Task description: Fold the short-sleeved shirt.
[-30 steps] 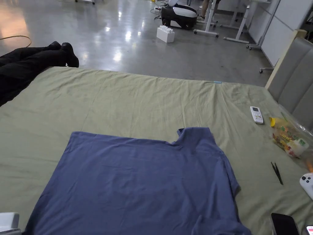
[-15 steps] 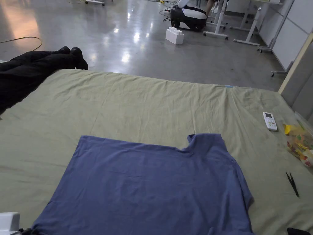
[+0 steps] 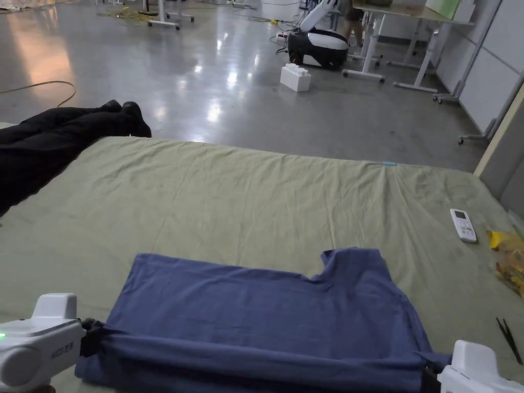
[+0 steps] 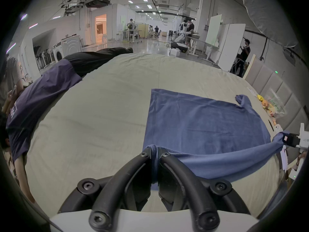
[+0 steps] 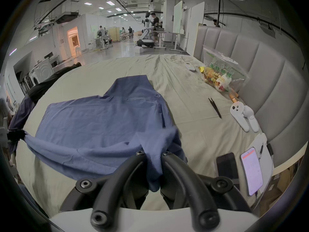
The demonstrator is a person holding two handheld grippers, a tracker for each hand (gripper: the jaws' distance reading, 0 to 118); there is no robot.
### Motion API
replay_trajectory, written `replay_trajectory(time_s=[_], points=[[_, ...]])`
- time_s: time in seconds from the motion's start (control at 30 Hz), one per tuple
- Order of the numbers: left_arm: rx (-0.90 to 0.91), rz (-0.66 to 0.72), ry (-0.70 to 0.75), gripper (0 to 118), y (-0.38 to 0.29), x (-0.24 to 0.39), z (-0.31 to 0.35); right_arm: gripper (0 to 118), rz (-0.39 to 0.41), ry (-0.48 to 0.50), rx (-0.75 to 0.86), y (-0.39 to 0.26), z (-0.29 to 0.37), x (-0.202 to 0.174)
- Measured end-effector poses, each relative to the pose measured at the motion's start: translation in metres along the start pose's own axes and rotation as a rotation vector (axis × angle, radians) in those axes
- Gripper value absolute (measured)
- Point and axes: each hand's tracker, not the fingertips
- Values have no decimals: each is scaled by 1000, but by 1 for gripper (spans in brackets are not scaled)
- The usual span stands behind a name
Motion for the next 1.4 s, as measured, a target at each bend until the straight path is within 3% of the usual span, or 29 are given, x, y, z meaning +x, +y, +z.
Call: replay_trajectory(time_s=[0.3, 0.37, 0.47, 0.53, 0.6, 0.93, 1.0, 1.07, 1.13, 1.17, 1.2, 1.23, 1.4], points=[[-94, 22, 37, 8, 12, 3, -65, 12, 44, -1, -63, 13, -72, -11], [-103, 20, 49, 13, 11, 5, -71, 23, 57, -1, -72, 10, -80, -14], [-103, 14, 65, 41, 6, 6, -67, 52, 92, -22, -57, 6, -74, -16], [-72, 17, 56, 59, 4, 6, -56, 71, 79, -14, 14, 5, -57, -18], [-14, 14, 38, 62, 5, 9, -41, 78, 76, -7, 89, 7, -40, -22], [442, -94, -4, 62, 7, 66, 80, 83, 41, 7, 595, 18, 80, -76], [519, -124, 6, 61, 5, 78, 103, 80, 64, -3, 688, 18, 103, -87], [578, -138, 28, 60, 2, 88, 121, 65, 48, 10, 751, 16, 118, -93], [640, -138, 29, 52, -3, 96, 139, 28, 58, 4, 773, 13, 133, -99], [663, -138, 33, 45, -5, 99, 146, 14, 55, 0, 786, 13, 138, -101], [675, -124, 41, 29, -7, 101, 152, 8, 55, 3, 814, 11, 143, -102], [680, -121, 43, 15, -10, 104, 158, 7, 57, 4, 814, 9, 148, -103], [700, -135, 34, 1, -23, 106, 176, 1, 104, 18, 824, 2, 158, -108]])
